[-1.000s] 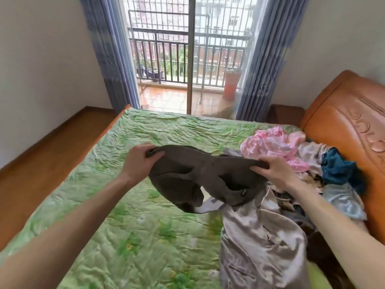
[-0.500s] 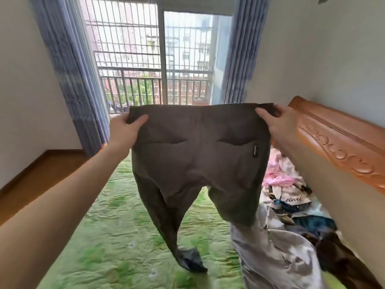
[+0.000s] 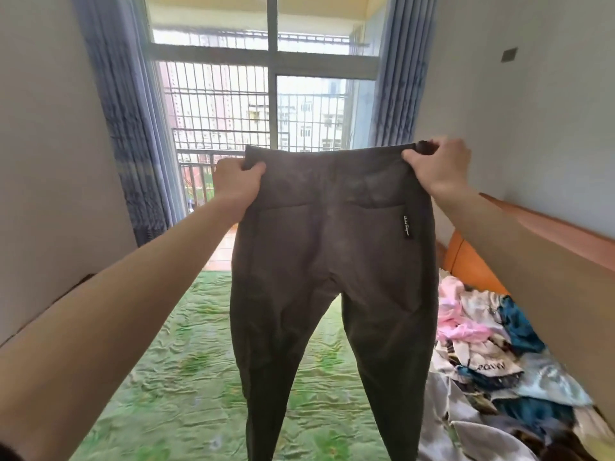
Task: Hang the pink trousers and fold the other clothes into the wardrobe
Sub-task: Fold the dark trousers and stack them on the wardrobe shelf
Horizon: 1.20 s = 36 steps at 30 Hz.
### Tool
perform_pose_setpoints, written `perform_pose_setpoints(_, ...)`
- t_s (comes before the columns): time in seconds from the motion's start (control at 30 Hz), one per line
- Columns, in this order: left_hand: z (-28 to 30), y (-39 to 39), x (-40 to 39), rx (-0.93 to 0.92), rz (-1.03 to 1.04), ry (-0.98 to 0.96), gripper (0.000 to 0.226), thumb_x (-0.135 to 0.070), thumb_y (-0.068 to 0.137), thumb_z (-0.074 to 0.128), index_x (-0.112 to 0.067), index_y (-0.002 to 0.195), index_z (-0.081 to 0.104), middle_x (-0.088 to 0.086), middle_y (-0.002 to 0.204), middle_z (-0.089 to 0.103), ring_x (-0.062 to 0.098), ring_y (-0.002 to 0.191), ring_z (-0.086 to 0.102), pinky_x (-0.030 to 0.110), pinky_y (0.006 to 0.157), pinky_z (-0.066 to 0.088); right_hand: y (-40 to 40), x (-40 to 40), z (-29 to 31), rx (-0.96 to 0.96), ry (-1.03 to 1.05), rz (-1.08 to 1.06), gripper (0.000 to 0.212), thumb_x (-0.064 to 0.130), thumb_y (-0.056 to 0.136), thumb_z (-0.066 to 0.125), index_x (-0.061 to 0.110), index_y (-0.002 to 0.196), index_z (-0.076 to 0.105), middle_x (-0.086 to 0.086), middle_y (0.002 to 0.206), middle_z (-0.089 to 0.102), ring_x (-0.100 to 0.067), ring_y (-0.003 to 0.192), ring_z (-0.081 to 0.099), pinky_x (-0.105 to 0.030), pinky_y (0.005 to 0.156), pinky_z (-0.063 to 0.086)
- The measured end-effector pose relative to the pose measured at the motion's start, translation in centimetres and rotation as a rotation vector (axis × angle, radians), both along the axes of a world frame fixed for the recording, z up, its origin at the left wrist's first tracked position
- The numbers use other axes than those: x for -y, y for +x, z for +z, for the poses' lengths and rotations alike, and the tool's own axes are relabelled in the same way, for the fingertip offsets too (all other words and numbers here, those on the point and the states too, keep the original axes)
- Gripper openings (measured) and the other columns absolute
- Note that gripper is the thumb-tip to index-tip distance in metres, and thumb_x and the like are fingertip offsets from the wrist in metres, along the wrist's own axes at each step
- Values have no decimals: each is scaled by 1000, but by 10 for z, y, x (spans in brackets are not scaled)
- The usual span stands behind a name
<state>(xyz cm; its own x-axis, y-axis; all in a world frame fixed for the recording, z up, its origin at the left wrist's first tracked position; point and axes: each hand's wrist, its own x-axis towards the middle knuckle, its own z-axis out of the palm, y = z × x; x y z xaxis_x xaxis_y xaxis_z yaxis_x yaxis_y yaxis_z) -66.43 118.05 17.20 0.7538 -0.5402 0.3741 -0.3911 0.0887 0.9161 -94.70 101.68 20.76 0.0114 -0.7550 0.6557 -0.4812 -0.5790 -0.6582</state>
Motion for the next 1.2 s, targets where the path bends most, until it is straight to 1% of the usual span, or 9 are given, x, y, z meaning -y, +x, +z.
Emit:
perform_pose_setpoints(0.23, 2, -41, 7, -68, -69, -49, 22, -29, 97, 68, -17, 79, 71, 17, 101, 77, 28, 94, 75, 51, 91, 61, 41, -40, -9, 204, 113, 219, 18, 31, 86, 83, 16, 94, 78, 12, 79, 68, -5, 77, 67, -20, 72, 54)
perform_pose_setpoints(0.37, -4, -71, 2, -29, -150, -34, 28, -37, 92, 70, -11, 83, 75, 19, 96, 77, 29, 86, 76, 56, 88, 61, 55, -69, -31, 187, 107, 364, 22, 36, 86, 83, 15, 88, 78, 5, 82, 76, -12, 80, 73, -38, 80, 63)
perform_pose_setpoints(0.6, -19, -108, -14, 142, -168, -30, 35, -29, 102, 60, -6, 79, 72, 17, 81, 73, 22, 70, 65, 40, 67, 52, 59, -116, -63, 256, 30, 534, 10, 28, 90, 81, 22, 97, 80, 14, 88, 78, -1, 85, 73, -32, 86, 62)
perform_pose_setpoints(0.7, -23, -114, -25, 120, -248, -3, 29, -38, 100, 64, -17, 82, 73, 2, 80, 75, 16, 74, 70, 34, 68, 55, 55, -124, -65, 277, 98, 564, 7, 32, 94, 76, 26, 95, 79, 15, 85, 77, 1, 85, 73, -31, 86, 62)
perform_pose_setpoints(0.77, -27, -119, -35, 78, -403, 5, 24, -44, 93, 75, -22, 101, 76, -6, 91, 79, 11, 86, 76, 28, 77, 61, 50, -126, -62, 274, 192, 555, 24, 44, 101, 64, 29, 88, 77, 10, 79, 77, -3, 81, 74, -28, 80, 62)
perform_pose_setpoints(0.87, -37, -114, -37, 112, -492, 18, 37, -35, 86, 85, -25, 119, 71, -10, 102, 79, 5, 96, 75, 24, 86, 61, 46, -126, -58, 391, 422, 678, 52, 45, 109, 43, 8, 102, 79, 2, 81, 80, -11, 80, 78, -19, 68, 59)
perform_pose_setpoints(0.97, -50, -103, -31, 49, -420, -28, 27, -14, 96, 73, -22, 121, 70, -5, 105, 78, 13, 101, 75, 34, 92, 61, 43, -119, -61, 419, 509, 813, 56, 41, 112, 36, -1, 116, 74, -9, 96, 81, -20, 90, 79, -25, 77, 63)
perform_pose_setpoints(1.1, -57, -99, -31, -147, -403, -135, 22, -7, 103, 61, -18, 121, 69, 1, 108, 78, 18, 98, 76, 28, 80, 62, 33, -98, -92, 243, 4, 577, 23, 23, 107, 55, 14, 122, 69, 10, 109, 75, -6, 99, 72, -35, 93, 60)
perform_pose_setpoints(1.2, -56, -94, -34, -211, -418, -172, 18, -10, 104, 61, -22, 114, 69, -2, 105, 80, 17, 98, 77, 28, 82, 61, 22, -79, -121, 267, -81, 369, 58, 37, 93, 75, 32, 144, 47, 10, 143, 51, 1, 127, 51, -21, 111, 45)
